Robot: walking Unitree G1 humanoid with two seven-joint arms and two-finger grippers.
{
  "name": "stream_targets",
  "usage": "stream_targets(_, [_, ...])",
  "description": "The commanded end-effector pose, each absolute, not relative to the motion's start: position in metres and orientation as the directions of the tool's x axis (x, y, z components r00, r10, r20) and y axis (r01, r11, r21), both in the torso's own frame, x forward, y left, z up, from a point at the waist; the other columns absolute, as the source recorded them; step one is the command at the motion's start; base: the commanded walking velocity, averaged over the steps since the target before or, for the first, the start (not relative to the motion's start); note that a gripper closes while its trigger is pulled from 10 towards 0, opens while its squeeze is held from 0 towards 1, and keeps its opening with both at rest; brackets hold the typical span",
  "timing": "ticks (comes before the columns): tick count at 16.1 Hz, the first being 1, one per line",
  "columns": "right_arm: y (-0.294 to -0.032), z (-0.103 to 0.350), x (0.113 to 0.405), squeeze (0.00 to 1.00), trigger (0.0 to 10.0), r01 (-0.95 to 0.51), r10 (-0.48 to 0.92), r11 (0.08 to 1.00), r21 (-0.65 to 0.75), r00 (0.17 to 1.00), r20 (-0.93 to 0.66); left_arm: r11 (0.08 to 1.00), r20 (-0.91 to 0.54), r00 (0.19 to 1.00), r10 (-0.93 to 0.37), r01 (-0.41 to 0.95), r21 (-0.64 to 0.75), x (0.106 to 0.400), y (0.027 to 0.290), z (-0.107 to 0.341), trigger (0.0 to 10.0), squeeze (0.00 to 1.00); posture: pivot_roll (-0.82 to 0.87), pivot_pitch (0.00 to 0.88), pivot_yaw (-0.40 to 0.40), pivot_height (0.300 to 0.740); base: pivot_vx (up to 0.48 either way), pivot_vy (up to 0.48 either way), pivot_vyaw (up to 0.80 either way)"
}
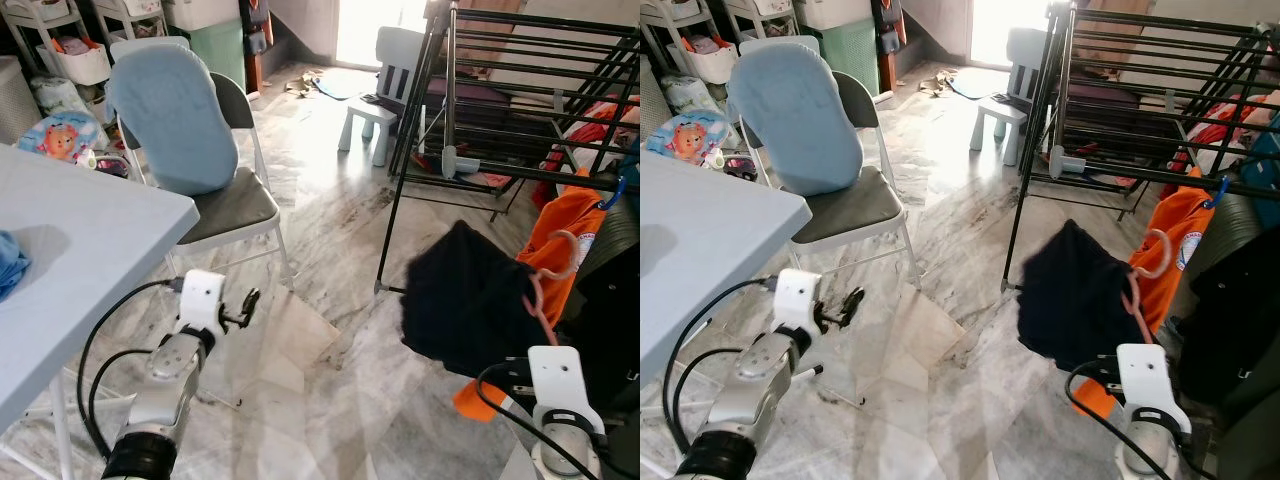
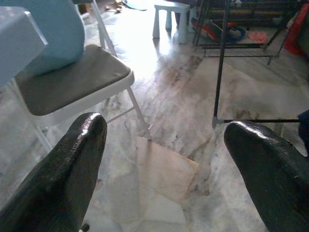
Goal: Hang hanger
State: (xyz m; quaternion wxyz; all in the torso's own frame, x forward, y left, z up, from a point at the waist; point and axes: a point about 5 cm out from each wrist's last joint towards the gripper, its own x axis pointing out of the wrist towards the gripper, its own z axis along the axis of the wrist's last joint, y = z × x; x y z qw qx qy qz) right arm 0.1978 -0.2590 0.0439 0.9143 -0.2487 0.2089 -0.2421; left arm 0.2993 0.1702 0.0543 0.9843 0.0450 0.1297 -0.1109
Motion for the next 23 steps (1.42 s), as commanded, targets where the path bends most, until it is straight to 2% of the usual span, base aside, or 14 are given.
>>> stream_targets(1, [-0.264,0.059,0.201,0.0,10.0,0.395,-0.568,0.747,-0.535,0.798,-0.204,0.964,-0.266,0.934,-0.239,0.262,0.053,0.303,0.165,0.059,10.0,0.0,0.01,0.0,-0.025,0.74,0.398,0.0,0.0])
stream_targets(13, [-0.257,0.06,0.206,0.0,10.0,0.401,-0.557,0.773,-0.491,0.8,-0.224,0.955,-0.287,0.916,-0.279,0.296,0.017,0.311,0.156,0.059,10.0,0.0,0.01,0.0,-0.022,0.74,0.452,0.0,0.0])
stream_targets(21, [-0.254,0.058,0.207,0.0,10.0,0.398,-0.551,0.782,-0.481,0.801,-0.233,0.949,-0.299,0.907,-0.297,0.314,0.009,0.313,0.153,0.059,10.0,0.0,0.01,0.0,-0.016,0.74,0.285,0.383,0.0])
stream_targets(23, [-0.249,0.056,0.209,0.0,10.0,0.38,-0.532,0.795,-0.474,0.811,-0.244,0.951,-0.301,0.907,-0.294,0.309,0.003,0.313,0.153,0.059,10.0,0.0,0.01,0.0,-0.015,0.74,0.0,0.0,0.0])
